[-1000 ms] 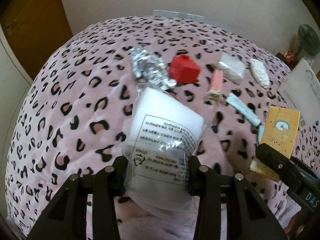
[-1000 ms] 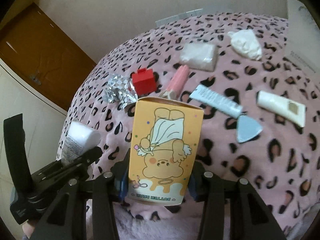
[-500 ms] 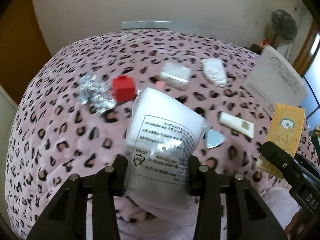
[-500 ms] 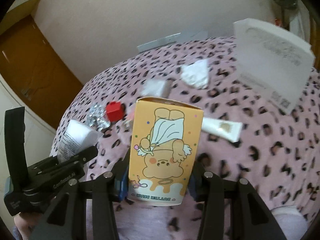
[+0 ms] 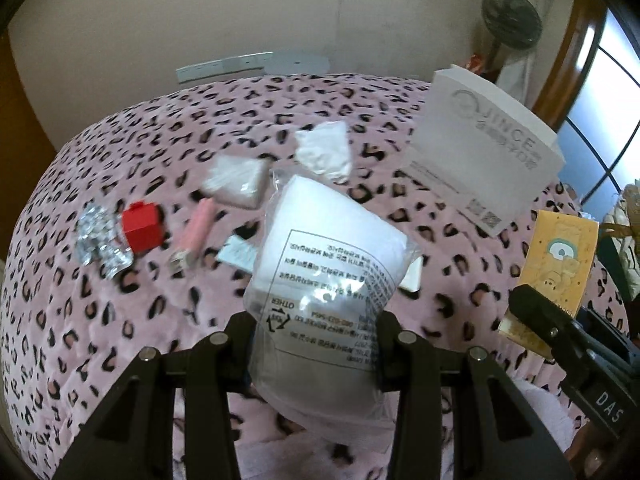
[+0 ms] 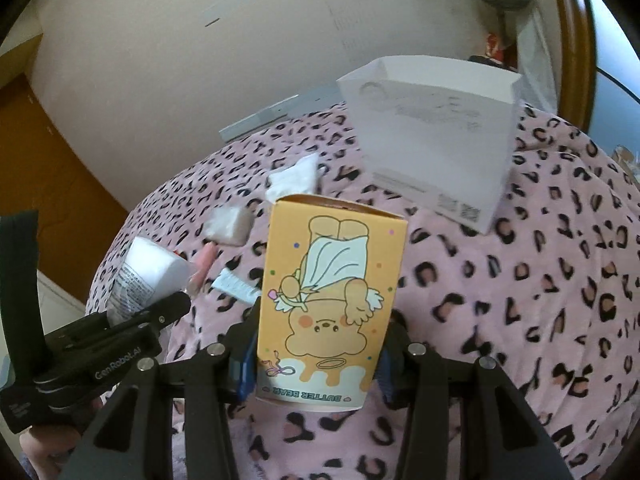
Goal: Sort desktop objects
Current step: 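Lift and carry white packet and yellow box toward the white paper bag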
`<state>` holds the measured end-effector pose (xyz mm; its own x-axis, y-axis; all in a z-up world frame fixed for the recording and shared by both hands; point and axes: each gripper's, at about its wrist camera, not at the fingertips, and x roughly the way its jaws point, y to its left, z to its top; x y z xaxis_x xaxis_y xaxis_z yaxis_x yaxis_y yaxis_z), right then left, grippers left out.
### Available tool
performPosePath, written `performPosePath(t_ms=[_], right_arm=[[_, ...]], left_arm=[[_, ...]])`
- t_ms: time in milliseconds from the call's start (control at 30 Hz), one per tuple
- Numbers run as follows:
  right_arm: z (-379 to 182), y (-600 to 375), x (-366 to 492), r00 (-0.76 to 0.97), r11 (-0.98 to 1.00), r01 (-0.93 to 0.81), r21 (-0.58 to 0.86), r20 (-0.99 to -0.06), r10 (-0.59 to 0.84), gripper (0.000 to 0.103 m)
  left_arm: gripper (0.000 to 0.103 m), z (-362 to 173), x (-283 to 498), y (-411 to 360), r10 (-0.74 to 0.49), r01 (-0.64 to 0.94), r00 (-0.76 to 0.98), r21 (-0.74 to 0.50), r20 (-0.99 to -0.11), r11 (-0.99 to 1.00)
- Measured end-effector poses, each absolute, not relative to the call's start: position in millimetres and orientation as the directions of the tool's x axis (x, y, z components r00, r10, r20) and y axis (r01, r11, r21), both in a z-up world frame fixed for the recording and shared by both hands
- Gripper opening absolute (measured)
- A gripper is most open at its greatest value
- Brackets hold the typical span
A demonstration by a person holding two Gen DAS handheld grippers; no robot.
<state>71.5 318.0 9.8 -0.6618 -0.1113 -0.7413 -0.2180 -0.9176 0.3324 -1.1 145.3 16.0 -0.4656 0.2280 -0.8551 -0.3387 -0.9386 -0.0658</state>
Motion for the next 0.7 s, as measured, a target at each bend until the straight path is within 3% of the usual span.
performPosePath(t_ms=[700], right_arm=[[13,391,59,-0.671,-0.896,-0.334,0.292,-0.741,0.009,0.047]], left_arm=[[0.042,15,-36,253,0.296,-0.502,-0.422,-0.051,-0.857,-0.864]])
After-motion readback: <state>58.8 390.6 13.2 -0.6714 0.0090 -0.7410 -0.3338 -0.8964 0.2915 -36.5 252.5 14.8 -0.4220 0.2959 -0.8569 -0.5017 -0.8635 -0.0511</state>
